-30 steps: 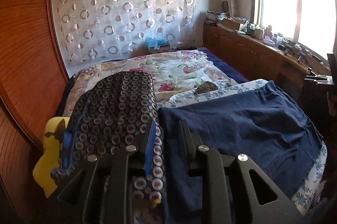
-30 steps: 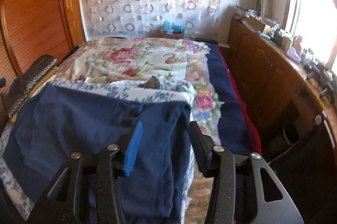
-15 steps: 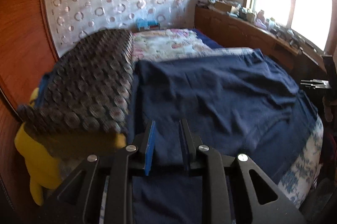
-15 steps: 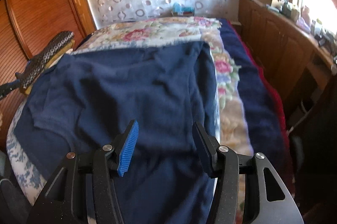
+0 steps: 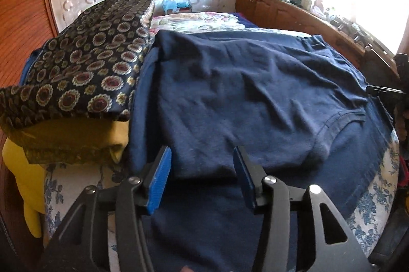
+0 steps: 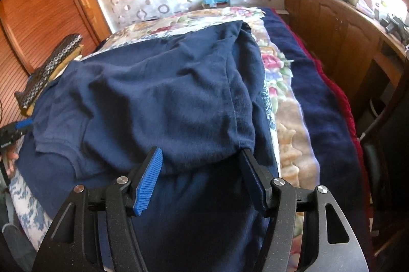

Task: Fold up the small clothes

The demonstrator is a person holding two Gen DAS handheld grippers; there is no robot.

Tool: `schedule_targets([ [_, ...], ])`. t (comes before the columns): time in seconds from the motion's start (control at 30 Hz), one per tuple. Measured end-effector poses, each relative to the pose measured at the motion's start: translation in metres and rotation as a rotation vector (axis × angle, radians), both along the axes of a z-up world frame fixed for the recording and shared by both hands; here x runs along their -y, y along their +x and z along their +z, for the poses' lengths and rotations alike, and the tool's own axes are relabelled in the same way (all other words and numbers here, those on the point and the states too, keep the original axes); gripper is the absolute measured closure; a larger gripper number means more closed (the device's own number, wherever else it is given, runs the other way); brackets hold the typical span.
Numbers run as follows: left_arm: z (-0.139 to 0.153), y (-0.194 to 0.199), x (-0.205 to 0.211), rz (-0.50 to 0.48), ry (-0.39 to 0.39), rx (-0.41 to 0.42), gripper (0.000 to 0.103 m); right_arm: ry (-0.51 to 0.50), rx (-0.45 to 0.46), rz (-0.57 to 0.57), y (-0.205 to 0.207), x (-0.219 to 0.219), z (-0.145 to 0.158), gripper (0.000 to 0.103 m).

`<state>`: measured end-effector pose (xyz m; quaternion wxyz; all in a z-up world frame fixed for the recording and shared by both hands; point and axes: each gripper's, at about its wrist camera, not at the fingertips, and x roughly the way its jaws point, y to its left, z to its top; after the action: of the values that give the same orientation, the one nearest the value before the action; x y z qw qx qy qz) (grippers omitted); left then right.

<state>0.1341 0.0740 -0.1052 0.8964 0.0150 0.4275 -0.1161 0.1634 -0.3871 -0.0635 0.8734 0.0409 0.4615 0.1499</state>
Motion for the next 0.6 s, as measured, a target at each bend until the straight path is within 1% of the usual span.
schedule_targets([
  [0.13, -0.009, 0.002, -0.003, 0.009, 0.008, -0.027, 0.053, -0.012, 0.010, -0.025, 0.003, -0.004, -0.001, 0.039],
  [0.3, -0.008, -0.001, -0.006, 0.014, -0.001, -0.015, 0.053, -0.040, 0.032, -0.038, 0.003, -0.008, -0.002, 0.039],
  [0.47, -0.008, -0.003, -0.004, 0.013, 0.003, 0.001, 0.053, -0.122, 0.061, -0.025, -0.001, -0.018, -0.005, 0.039],
  [0.6, -0.009, -0.004, -0.008, 0.009, -0.017, 0.002, 0.053, -0.137, 0.062, -0.029, 0.000, -0.019, -0.007, 0.039],
])
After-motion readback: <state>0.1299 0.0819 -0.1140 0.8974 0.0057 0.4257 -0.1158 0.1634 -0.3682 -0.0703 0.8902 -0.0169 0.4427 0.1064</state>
